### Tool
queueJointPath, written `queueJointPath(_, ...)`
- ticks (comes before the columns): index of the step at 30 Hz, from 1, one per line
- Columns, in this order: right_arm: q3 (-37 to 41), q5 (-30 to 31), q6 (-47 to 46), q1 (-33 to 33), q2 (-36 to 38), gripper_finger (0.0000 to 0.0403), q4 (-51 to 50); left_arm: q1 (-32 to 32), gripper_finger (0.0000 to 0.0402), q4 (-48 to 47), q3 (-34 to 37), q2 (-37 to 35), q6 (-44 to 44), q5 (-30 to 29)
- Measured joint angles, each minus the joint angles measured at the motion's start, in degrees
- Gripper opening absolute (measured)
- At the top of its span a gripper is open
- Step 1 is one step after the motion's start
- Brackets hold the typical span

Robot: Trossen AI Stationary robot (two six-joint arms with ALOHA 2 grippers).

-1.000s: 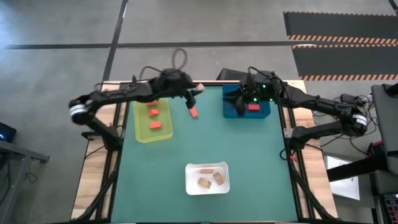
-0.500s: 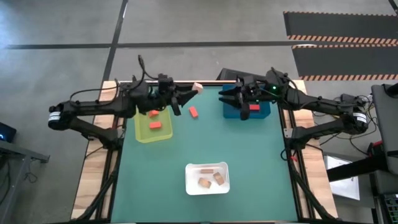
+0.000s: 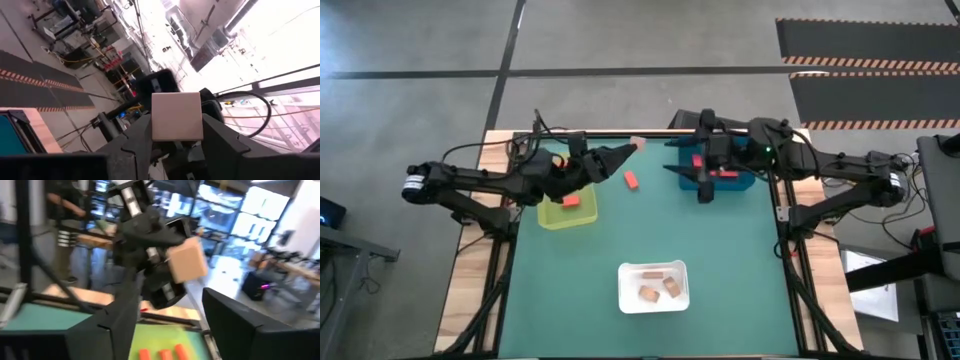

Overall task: Sort & place blocks by color
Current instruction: Put the brown block into the white bin

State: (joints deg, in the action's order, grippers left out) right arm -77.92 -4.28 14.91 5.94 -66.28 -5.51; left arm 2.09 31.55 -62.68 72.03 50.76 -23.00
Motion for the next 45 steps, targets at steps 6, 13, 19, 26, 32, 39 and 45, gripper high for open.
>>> queueJointPath(6, -5.47, 2.98, 2.21, -1.07, -5.11, 0.0247, 0.19, 0.76, 0.0125, 0.18, 0.22, 0.02, 0.16, 0.04)
queueJointPath(13, -11.10, 2.98, 3.09, -1.05, -10.43, 0.0255, 0.19, 0.86, 0.0125, 0.46, 0.38, 0.04, 1.48, 0.14)
queueJointPath(19, -12.99, 3.35, 3.57, -1.05, -12.61, 0.0235, -0.10, 1.04, 0.0125, 0.54, 0.40, 0.06, 1.53, 0.22)
queueJointPath(26, -13.30, 4.73, 4.69, -1.05, -13.45, 0.0173, -0.16, 1.04, 0.0125, 0.54, 0.42, 0.04, 1.90, 0.54)
queueJointPath(32, -13.30, 4.65, 7.81, -1.07, -13.34, 0.0124, -0.22, 1.02, 0.0127, 0.75, 0.58, 0.04, 4.32, 2.49)
queueJointPath(39, -13.30, 4.32, 4.81, -1.07, -12.73, 0.0123, -0.44, 1.11, 0.0168, 0.46, 0.73, 0.04, 3.84, 3.65)
queueJointPath(45, -13.30, 4.41, 0.17, -1.05, -11.40, 0.0123, -2.67, 1.09, 0.0216, 0.36, 0.87, 0.04, 1.08, 3.72)
